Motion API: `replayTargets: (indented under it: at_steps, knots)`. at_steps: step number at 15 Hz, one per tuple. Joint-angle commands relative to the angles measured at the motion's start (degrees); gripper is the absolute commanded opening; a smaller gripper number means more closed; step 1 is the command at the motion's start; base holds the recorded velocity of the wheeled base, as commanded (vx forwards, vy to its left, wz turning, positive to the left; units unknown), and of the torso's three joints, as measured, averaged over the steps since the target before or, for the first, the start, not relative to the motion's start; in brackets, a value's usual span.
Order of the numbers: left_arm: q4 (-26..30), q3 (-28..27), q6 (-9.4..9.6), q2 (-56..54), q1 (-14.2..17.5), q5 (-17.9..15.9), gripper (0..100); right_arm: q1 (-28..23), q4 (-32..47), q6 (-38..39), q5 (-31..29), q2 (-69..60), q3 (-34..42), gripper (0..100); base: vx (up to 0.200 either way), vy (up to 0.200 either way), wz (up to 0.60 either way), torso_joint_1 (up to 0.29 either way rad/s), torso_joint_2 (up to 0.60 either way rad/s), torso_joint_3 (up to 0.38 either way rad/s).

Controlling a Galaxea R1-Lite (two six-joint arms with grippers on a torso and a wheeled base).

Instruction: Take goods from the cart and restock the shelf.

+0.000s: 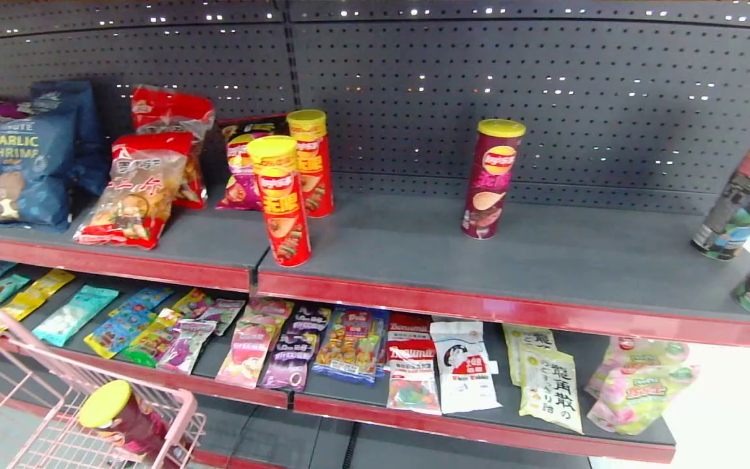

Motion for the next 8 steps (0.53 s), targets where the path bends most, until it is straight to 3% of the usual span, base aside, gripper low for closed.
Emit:
replayTargets:
  at_steps: [1, 5, 8]
  knots:
    - [0.08, 0.02, -0.01, 0.07, 0.06, 0.02, 100, 0.02, -0.02, 0.12, 0.06, 0.07, 0.01, 100, 0.000, 0.000, 0.60, 0.002, 0.00, -0.002]
    - [-0.01, 0.02, -0.01, 0.07, 0.06, 0.02, 100, 0.02, -0.02, 0.38, -0.02, 0.07, 0.01, 100, 0.000, 0.000, 0.60, 0.002, 0.00, 0.005]
    - [-0.01, 0.02, -0.01, 0.07, 0.06, 0.02, 100, 0.02, -0.02, 1.17, -0.02, 0.07, 0.01, 100, 0.000, 0.000, 0.00, 0.000, 0.00, 0.000]
